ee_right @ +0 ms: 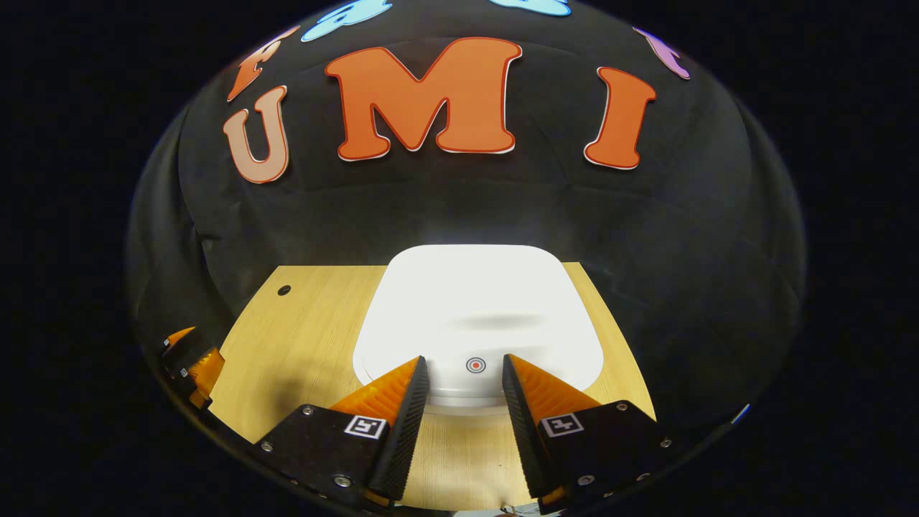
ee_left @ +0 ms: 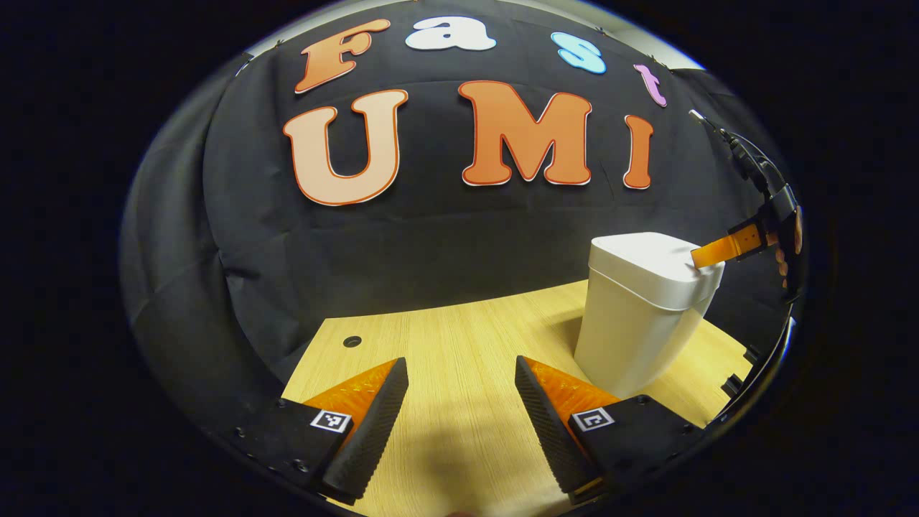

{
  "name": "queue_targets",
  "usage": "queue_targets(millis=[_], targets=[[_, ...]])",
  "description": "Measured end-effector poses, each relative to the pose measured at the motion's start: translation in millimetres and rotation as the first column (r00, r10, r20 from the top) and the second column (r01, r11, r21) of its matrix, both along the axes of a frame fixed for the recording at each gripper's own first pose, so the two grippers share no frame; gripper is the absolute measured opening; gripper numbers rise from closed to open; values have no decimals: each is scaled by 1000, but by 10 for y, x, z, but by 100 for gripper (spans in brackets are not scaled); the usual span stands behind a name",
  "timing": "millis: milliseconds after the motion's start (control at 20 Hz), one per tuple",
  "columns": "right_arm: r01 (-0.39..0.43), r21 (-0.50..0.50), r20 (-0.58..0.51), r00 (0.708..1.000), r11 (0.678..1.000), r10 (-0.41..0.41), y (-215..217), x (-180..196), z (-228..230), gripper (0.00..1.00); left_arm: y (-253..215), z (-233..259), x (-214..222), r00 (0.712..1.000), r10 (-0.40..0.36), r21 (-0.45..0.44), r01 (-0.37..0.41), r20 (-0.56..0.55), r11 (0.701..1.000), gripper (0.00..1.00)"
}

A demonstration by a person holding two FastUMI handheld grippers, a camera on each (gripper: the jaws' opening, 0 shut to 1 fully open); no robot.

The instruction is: Press the lid of the desktop garbage bin to open it, pick up the crumpled paper on the desktop and throw it into the bin, then pick up the pop can on the desktop and drop it into the bin, and finally close the garbage bin lid.

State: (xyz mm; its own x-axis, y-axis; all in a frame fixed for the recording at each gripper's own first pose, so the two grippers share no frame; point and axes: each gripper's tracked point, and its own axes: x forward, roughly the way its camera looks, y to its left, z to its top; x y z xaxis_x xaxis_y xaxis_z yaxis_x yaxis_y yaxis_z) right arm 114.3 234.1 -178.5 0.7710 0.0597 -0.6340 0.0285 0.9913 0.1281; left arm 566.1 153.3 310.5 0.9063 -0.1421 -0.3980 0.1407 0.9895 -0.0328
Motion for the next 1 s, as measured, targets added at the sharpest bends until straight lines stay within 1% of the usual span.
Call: queue_targets(millis=[150,250,300,350,400,500,550,600,650,800,1000], targets=[[4,-4,74,997,1000,-4,24,51,57,63,28,53,32,1000,12,-8,-11,20,1000,95],[8,-11,106,994,1000,-7,66,41,66,66,58,90,56,999,26,-14,-26,35,1000,94],[4,-11,126,992,1000,-3,106,43,84,70,79,113,56,998,38,-14,-37,40,999,96],[-5,-15,145,989,1000,7,157,42,113,70,102,152,73,997,48,-17,-47,53,999,95],[-18,-20,168,986,1000,21,220,43,135,81,115,186,94,996,58,-20,-57,65,998,96],[-46,-29,216,975,999,51,356,44,223,87,140,255,127,993,79,-31,-76,91,997,95],[-60,-33,245,967,998,67,442,52,290,94,157,287,147,990,90,-37,-86,105,996,95],[-75,-37,278,957,996,82,556,63,344,97,173,337,169,987,101,-43,-96,122,994,94],[-86,-39,314,945,996,94,655,87,419,98,187,376,176,984,113,-46,-108,138,993,95],[-119,-46,411,903,992,127,946,91,651,97,289,499,241,970,149,-44,-143,194,989,95],[-145,-59,521,839,988,154,1200,123,920,97,385,641,323,944,189,-43,-184,271,982,95]])
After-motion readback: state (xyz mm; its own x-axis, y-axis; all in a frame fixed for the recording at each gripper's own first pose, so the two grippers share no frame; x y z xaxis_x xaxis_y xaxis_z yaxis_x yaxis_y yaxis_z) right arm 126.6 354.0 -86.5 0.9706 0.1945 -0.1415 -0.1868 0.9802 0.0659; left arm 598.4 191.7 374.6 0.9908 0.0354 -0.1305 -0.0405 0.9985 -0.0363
